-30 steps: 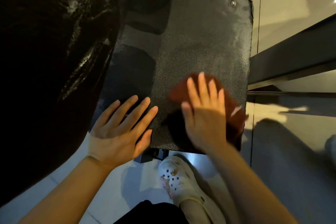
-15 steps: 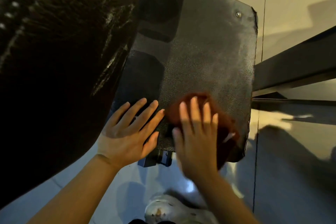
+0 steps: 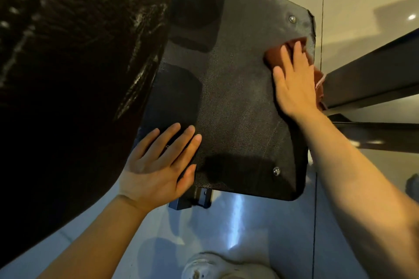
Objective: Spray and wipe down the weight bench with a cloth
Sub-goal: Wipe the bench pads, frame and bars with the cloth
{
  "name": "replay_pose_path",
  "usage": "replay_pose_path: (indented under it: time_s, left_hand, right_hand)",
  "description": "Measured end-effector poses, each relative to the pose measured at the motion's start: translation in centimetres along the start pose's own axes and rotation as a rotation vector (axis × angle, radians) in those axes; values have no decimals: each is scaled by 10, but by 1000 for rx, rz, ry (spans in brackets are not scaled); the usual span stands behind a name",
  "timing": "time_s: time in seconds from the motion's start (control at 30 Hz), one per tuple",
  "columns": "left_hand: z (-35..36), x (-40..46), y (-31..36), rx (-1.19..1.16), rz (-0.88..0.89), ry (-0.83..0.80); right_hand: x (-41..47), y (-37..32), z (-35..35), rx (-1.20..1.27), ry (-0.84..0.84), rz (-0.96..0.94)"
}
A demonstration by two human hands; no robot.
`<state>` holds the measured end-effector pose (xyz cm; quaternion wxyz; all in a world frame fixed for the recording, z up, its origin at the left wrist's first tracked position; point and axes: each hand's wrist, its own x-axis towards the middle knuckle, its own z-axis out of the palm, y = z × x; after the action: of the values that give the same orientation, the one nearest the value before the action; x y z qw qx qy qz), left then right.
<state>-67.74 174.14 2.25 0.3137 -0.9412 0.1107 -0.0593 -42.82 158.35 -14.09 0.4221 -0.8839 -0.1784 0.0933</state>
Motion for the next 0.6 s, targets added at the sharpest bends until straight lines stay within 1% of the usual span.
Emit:
replay_pose_path:
  time_s: [0.07,0.17,0.2,0.27,0.3,0.37,0.43,0.53,0.6]
  left_hand:
    - [0,-1,0,-2,-5,2]
    - [-2,0,1,1,-7,9]
    - [-3,1,1,1,-4,11]
    - [-5,3,1,3,1,10]
    - [-5,3,1,3,2,6]
    - [-6,3,2,4,0,-4]
    - [-6,2,2,14,-3,-13]
    - [-5,2,2,26,3,-20]
    - [-4,2,1,22,13,-29]
  right_hand:
    - [-39,-3,6,43,7,-27]
    - [-124,-5,16,82,-52,36]
    - [-149,-5,18,74,-47,55]
    - [-181,-7,23,63,34,65]
    - [-188,-8,25,60,69,77]
    - [-190,-10,25,72,84,95]
    - [-183,-10,27,35,92,85]
    - [-156,-3,27,-96,43,55]
    - [-136,-3,23,-122,-25,43]
